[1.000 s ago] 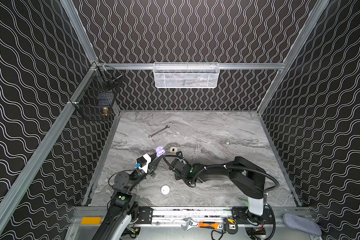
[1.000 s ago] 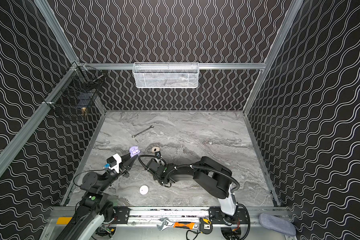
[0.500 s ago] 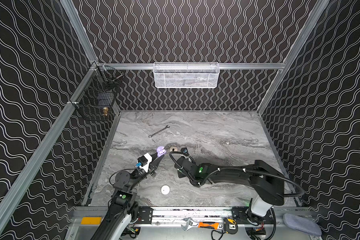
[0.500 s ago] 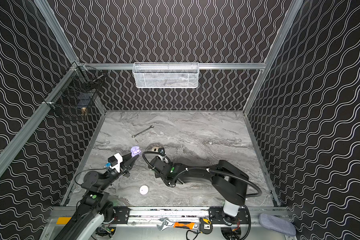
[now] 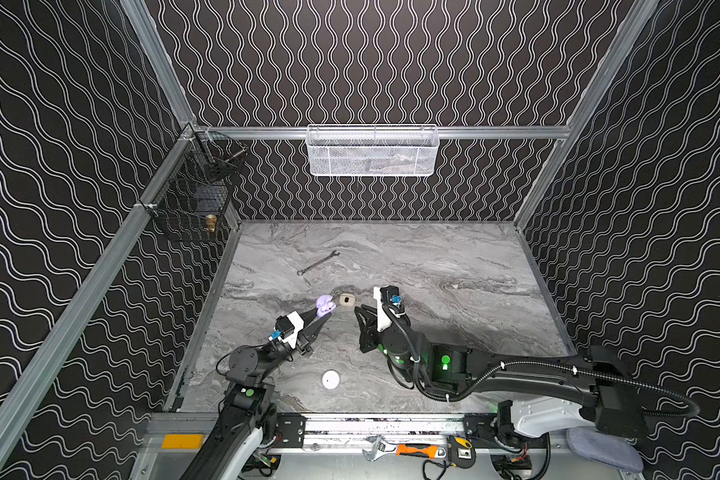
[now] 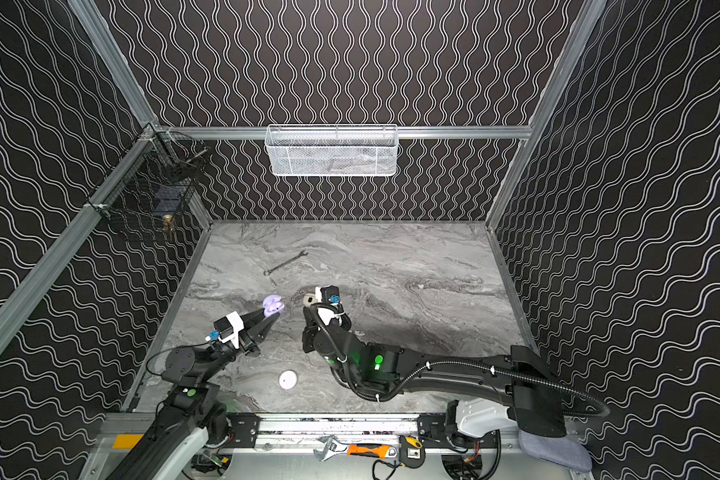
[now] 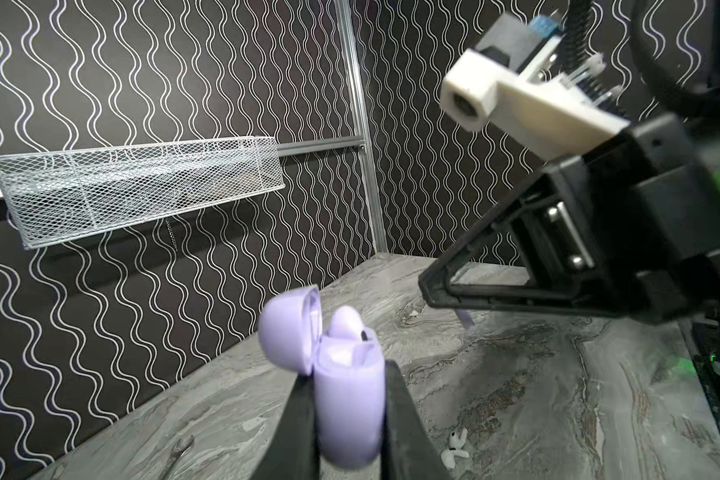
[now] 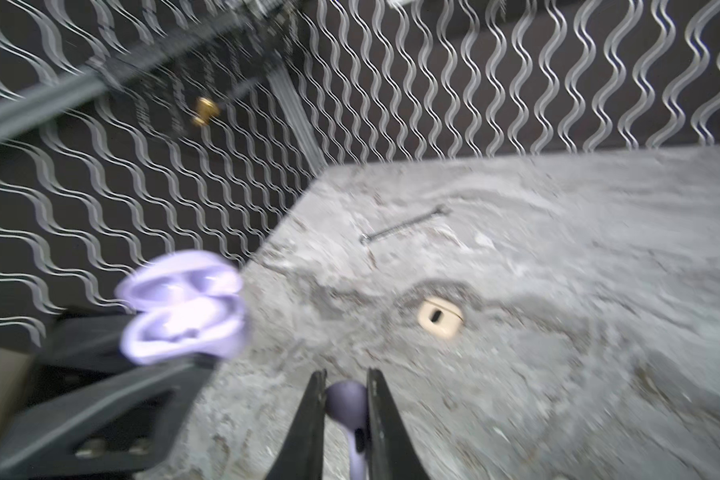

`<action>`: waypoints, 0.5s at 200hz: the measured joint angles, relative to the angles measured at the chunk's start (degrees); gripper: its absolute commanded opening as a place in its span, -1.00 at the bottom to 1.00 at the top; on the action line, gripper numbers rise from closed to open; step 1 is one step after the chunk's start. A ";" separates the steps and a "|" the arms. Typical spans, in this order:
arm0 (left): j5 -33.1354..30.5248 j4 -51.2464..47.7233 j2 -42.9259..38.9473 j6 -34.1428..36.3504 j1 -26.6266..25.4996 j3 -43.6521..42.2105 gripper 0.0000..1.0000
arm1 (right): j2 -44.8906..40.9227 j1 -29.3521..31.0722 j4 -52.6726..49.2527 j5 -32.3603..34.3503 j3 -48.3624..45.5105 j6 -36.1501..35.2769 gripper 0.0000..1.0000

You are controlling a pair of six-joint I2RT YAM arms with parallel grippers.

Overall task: Insert the wireless bluetooth earbuds into the charging case
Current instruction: 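Carry the second lilac earbud to the case in the left gripper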

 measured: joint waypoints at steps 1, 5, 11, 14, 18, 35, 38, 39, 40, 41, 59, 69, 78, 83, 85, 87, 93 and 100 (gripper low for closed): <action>0.11 0.02 -0.02 -0.02 0.00 -0.02 -1.00 | 0.04 0.07 0.20 0.02 0.02 -0.15 -0.70; 0.26 0.04 -0.07 -0.02 0.00 -0.04 -1.00 | 0.26 0.35 1.42 0.26 0.20 -0.90 -0.70; 0.42 0.15 -0.11 -0.02 0.00 -0.04 -1.00 | 0.81 0.70 2.82 0.39 0.81 -1.95 -0.70; 0.44 0.26 -0.13 -0.02 0.00 -0.07 -1.00 | 1.09 0.87 3.43 0.46 1.11 -2.32 -0.70; 0.48 0.44 -0.15 -0.02 0.00 -0.09 -1.00 | 1.46 1.01 4.22 0.48 1.57 -2.89 -0.70; 0.57 0.72 -0.39 -0.07 0.00 -0.15 -1.00 | 2.54 1.88 8.22 0.46 2.75 -5.35 -0.70; 0.57 0.83 -0.42 -0.09 0.00 -0.15 -1.00 | 2.64 2.03 8.94 0.46 2.80 -5.73 -0.70; 0.57 0.83 -0.42 -0.11 0.00 -0.15 -1.00 | 2.69 2.10 9.25 0.46 2.82 -5.92 -0.70; 0.57 0.85 -0.44 -0.13 0.00 -0.17 -1.00 | 2.73 2.14 9.40 0.46 2.82 -6.03 -0.70; 0.57 0.85 -0.46 -0.15 0.00 -0.17 -1.00 | 2.78 2.23 9.75 0.46 2.82 -6.32 -0.70; 0.55 0.90 -0.63 -0.20 0.00 -0.24 -1.00 | 3.54 3.08 13.57 0.17 2.84 -8.59 -0.70; 0.50 0.85 -0.72 -0.22 0.00 -0.24 -1.00 | 4.02 3.26 15.76 -0.24 2.82 -9.84 -0.68; 0.48 0.83 -0.81 -0.26 0.00 -0.24 -1.00 | 4.52 3.28 18.23 -0.26 2.69 -11.06 -0.67; 0.35 0.79 -0.90 -0.42 0.00 -0.24 -1.00 | 4.79 3.28 19.47 -0.59 2.58 -11.39 -0.66; 0.33 0.79 -0.90 -0.44 0.00 -0.24 -1.00 | 4.90 3.28 19.93 -0.68 2.51 -11.58 -0.67; 0.31 0.79 -0.94 -0.48 0.00 -0.22 -1.00 | 5.03 3.28 20.41 -0.76 2.47 -11.85 -0.66; 0.15 0.70 -1.09 -0.83 0.00 -0.22 -1.00 | 5.38 3.28 21.70 -1.25 2.32 -12.55 -0.66; -0.09 0.42 -1.36 -1.40 0.00 -0.13 -1.00 | 5.84 3.26 22.80 -1.66 2.25 -13.09 -0.66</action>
